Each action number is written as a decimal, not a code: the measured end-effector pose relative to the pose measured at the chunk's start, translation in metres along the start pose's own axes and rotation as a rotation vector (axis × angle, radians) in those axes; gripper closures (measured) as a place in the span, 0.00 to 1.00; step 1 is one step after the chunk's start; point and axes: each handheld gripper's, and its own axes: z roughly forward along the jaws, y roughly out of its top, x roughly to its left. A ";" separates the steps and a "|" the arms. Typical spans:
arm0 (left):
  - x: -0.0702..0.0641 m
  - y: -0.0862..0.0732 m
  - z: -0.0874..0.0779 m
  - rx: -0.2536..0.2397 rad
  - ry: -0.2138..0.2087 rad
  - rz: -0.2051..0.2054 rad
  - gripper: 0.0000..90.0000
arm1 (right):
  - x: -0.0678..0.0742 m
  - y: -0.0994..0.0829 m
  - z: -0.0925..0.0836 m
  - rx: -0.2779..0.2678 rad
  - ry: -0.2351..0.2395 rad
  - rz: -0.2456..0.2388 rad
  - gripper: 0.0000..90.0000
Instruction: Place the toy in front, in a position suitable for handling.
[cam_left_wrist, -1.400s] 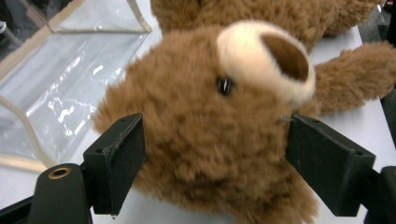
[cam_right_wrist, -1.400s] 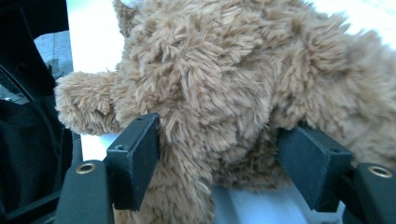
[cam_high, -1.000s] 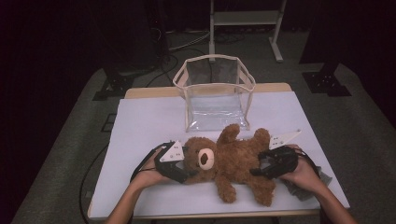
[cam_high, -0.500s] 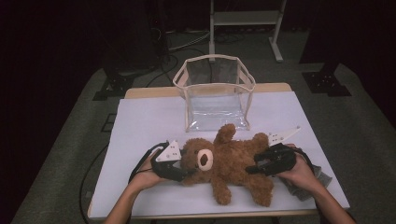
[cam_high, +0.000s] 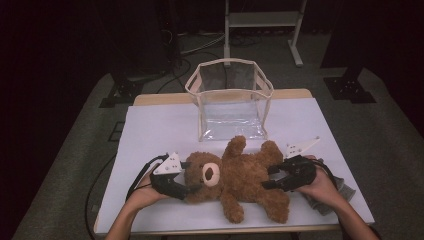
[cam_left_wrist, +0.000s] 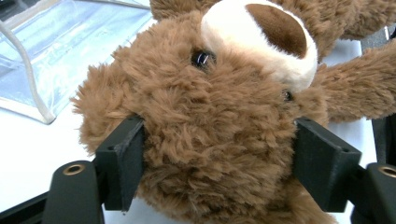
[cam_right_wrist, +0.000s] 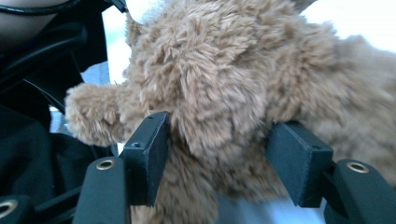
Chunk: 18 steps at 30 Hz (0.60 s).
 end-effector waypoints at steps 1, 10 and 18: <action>0.000 0.001 -0.001 -0.006 0.002 0.000 0.25 | 0.000 -0.001 -0.004 0.001 -0.014 -0.006 0.40; -0.003 0.009 -0.008 -0.039 0.021 0.053 0.25 | -0.010 -0.032 -0.068 0.029 -0.257 0.040 0.40; -0.009 0.021 0.000 -0.012 0.000 0.111 0.25 | -0.027 -0.064 -0.072 0.107 -0.367 0.077 0.43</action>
